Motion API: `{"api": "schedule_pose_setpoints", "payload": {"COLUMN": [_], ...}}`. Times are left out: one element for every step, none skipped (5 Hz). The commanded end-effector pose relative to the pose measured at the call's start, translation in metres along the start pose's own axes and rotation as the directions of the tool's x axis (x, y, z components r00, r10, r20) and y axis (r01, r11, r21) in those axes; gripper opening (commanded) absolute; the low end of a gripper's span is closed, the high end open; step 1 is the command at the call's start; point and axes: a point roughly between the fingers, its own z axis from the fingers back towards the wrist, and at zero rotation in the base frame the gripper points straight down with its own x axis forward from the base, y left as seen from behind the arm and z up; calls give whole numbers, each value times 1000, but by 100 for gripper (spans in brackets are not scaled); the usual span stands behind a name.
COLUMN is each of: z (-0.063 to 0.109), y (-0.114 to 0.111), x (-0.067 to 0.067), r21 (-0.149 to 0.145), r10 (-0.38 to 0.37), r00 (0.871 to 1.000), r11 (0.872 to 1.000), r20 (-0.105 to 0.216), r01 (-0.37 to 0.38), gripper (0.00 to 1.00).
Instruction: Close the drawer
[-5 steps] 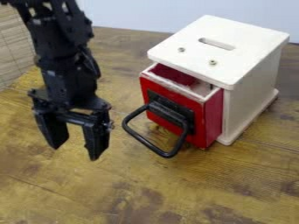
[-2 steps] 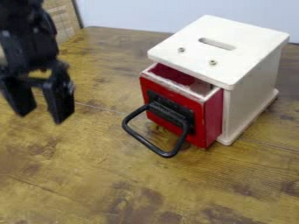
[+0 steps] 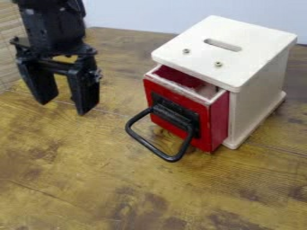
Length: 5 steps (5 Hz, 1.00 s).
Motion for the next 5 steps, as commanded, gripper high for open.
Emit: {"api": "schedule_pose_setpoints", "payload": {"z": [9, 2, -11, -21, -24], "y": [-11, -17, -10, -1, 5], "x": [0, -3, 0, 1, -1], "r21": [10, 12, 44, 63, 68], "r10": [43, 101, -52, -177, -199], "r00": [997, 992, 996, 982, 978], "r11": [999, 995, 998, 983, 978], "r20": [60, 71, 75, 72, 67], "r01": [-44, -102, 49, 172, 195], "gripper": [100, 100, 100, 100, 100]}}
